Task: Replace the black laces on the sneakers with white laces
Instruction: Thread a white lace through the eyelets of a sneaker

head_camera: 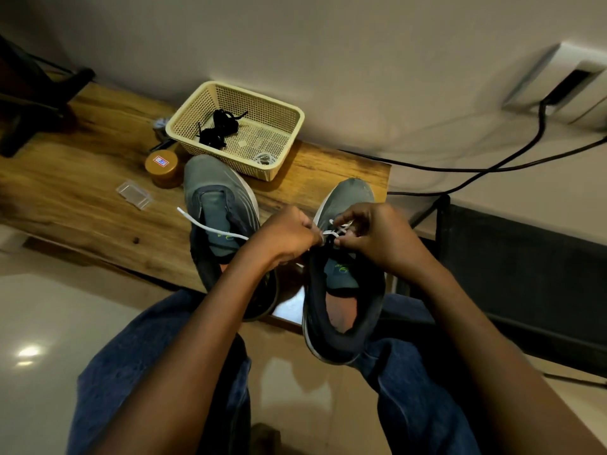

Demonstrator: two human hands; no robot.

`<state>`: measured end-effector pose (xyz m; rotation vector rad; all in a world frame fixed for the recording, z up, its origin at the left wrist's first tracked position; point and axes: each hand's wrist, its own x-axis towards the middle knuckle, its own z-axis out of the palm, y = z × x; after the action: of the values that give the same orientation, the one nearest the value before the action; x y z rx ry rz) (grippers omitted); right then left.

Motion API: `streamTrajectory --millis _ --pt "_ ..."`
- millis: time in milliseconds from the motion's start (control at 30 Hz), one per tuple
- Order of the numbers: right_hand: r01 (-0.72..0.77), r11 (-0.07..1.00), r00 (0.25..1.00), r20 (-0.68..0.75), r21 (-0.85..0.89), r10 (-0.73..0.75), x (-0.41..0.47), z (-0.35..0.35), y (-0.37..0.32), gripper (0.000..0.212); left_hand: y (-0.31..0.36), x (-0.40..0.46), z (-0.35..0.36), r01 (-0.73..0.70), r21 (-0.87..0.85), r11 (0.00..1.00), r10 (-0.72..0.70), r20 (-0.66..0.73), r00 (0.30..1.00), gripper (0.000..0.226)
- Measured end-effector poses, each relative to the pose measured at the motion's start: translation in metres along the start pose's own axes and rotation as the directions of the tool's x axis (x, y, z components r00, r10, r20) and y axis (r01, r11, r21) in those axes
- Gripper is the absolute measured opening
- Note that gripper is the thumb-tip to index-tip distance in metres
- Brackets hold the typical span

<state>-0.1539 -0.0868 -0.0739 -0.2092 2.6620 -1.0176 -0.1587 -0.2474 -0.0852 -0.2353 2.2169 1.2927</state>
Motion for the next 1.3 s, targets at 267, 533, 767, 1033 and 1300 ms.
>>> streamTrajectory --millis 267,533,767,1033,1300 --pt "0.002 0.992 0.994 -0.107 -0.125 -0.016 0.001 0.007 -0.002 0.006 -0.001 0.001 0.0 -0.009 0.007 1.0 0.009 -0.011 1.0 0.01" --pt "-0.088 0.993 0.992 -0.093 -0.077 0.081 -0.006 0.006 0.001 0.016 -0.003 0.004 0.0 0.02 -0.02 1.0 -0.02 0.001 1.0 0.012" --pt "-0.09 0.996 0.989 -0.119 -0.018 0.087 -0.007 0.013 0.002 0.01 -0.001 0.001 -0.001 0.002 -0.027 1.0 -0.002 0.0 1.0 0.013" --pt "-0.093 0.996 0.988 -0.128 -0.005 0.091 -0.007 0.02 0.002 0.015 -0.001 0.0 0.001 -0.019 -0.035 0.999 0.019 -0.005 1.0 0.013" --pt "-0.149 0.988 0.97 -0.189 0.05 0.155 -0.009 0.024 0.004 0.022 -0.012 0.008 0.01 -0.03 -0.184 0.983 0.021 -0.053 0.998 0.027"
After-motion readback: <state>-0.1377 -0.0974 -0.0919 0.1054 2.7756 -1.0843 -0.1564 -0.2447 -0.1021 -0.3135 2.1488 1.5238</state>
